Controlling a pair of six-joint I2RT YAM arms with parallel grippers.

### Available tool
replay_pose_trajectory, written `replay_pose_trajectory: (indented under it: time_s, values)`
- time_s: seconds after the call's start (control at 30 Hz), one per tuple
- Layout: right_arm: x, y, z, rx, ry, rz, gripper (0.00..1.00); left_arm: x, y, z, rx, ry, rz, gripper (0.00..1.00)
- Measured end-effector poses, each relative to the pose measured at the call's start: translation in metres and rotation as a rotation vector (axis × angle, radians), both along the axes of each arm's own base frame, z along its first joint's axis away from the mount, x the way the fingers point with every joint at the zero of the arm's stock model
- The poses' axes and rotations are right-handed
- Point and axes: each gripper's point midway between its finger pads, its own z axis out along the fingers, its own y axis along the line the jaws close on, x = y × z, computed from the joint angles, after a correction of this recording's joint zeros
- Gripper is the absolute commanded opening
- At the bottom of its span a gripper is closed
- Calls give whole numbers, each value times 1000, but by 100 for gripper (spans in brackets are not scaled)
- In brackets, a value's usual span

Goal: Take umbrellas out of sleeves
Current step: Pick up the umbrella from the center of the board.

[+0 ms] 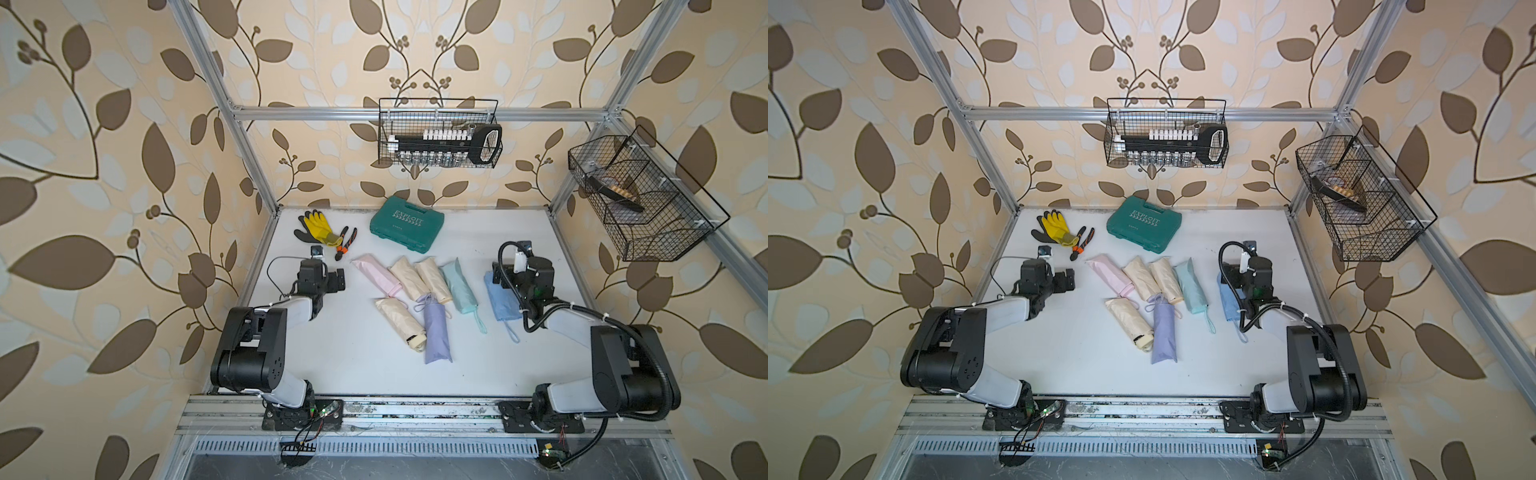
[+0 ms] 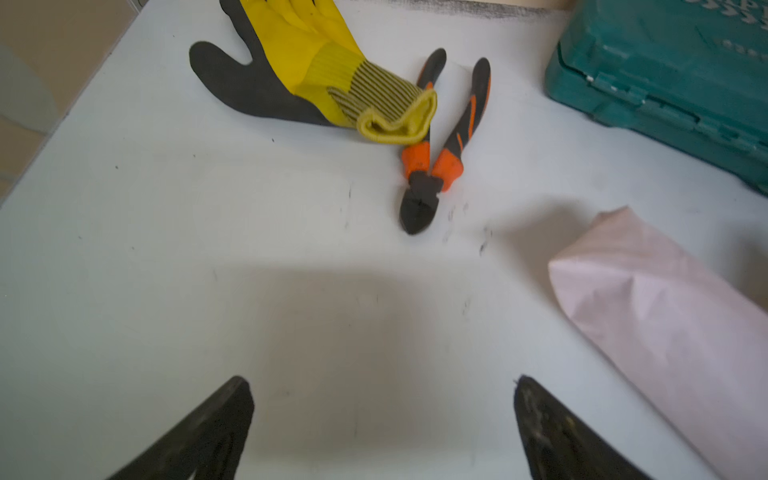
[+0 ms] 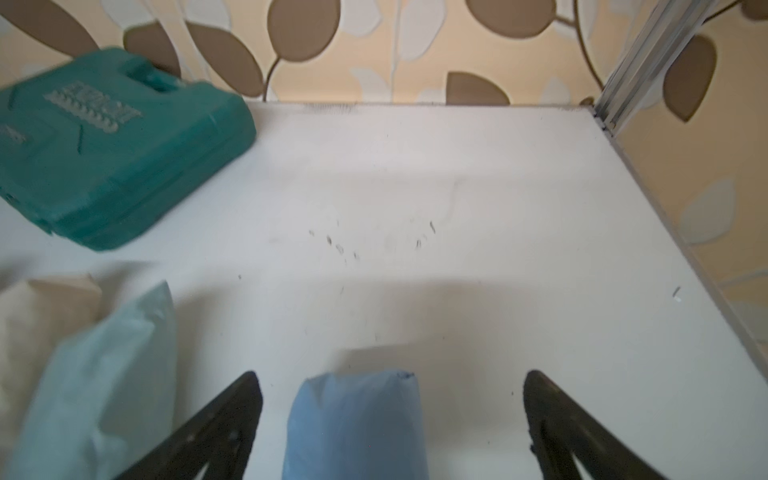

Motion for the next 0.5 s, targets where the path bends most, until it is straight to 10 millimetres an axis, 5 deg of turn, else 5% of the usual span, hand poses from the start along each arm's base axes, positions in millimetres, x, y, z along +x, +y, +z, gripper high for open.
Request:
replay_pose_trajectory:
  time_s: [0.1,0.27,0.37,0.5]
  values:
    - [10,2,60,73,-54,-16,99,26,-3,62,-40,-49,9,99]
    - [9,16,122,230,-19,0,98,12,-30,119,-168,-27,-90,99]
    - [-5,29,132,351,67,16,96,-5,-62,132,-230,26,-189,99]
    - [-41,59,116,572,228,55,92,-42,-132,125,-290,148,-371,99]
